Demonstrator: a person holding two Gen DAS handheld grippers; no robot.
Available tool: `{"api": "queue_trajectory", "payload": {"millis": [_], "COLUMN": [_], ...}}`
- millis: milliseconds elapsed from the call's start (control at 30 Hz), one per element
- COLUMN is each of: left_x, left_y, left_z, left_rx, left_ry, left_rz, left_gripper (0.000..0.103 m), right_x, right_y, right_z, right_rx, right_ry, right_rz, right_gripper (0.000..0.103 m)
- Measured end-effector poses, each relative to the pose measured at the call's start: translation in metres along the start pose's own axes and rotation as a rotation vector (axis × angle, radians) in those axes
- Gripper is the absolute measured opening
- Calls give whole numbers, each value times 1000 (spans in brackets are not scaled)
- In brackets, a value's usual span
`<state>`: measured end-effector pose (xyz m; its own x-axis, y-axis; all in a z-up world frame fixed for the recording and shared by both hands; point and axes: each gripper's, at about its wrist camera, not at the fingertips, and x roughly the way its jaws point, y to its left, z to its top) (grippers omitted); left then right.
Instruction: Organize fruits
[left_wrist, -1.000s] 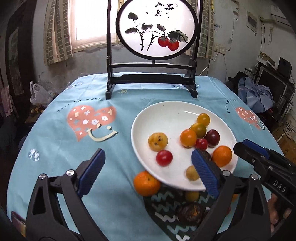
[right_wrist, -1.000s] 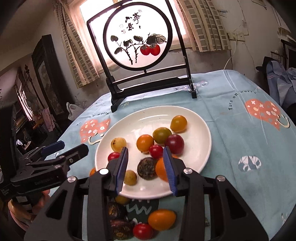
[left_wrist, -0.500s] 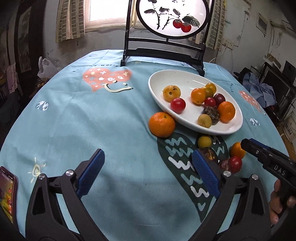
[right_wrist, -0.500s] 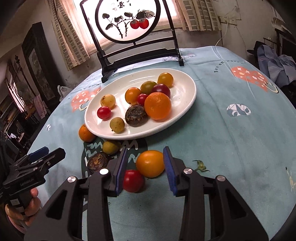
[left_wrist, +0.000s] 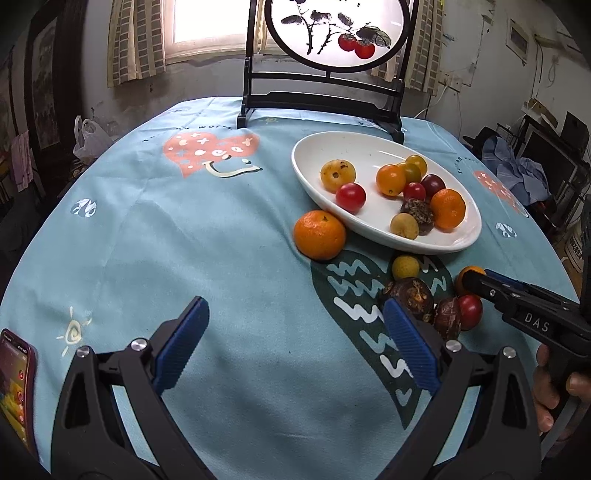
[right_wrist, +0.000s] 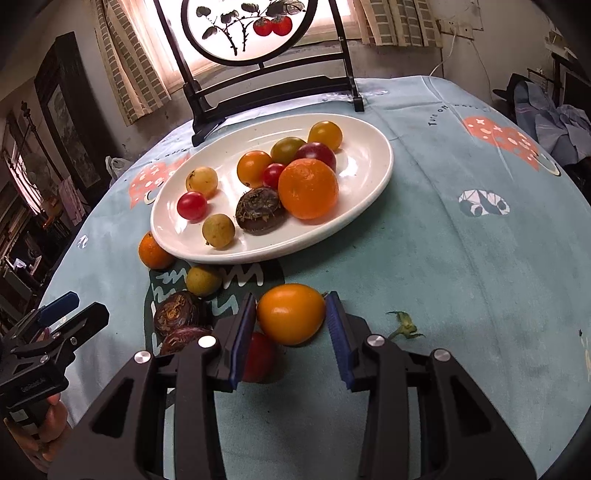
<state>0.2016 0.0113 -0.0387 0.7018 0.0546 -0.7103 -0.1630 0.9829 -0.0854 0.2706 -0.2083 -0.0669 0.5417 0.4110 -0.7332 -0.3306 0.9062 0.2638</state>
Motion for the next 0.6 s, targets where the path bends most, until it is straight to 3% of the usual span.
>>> {"api": "queue_trajectory", "payload": {"millis": [433, 600], "left_x": [2, -7], "left_y": [-2, -17], "left_z": [-1, -6], "left_rx": [9, 78], "left_ry": [0, -42], "left_rz": [7, -73], "left_gripper": [97, 96], "right_x": [4, -19], "right_y": [3, 0], "right_z": [4, 6], "right_rx": [-11, 16], "right_ry": [-14, -88], "right_rz": [-6, 26], "right_gripper": [40, 40]}}
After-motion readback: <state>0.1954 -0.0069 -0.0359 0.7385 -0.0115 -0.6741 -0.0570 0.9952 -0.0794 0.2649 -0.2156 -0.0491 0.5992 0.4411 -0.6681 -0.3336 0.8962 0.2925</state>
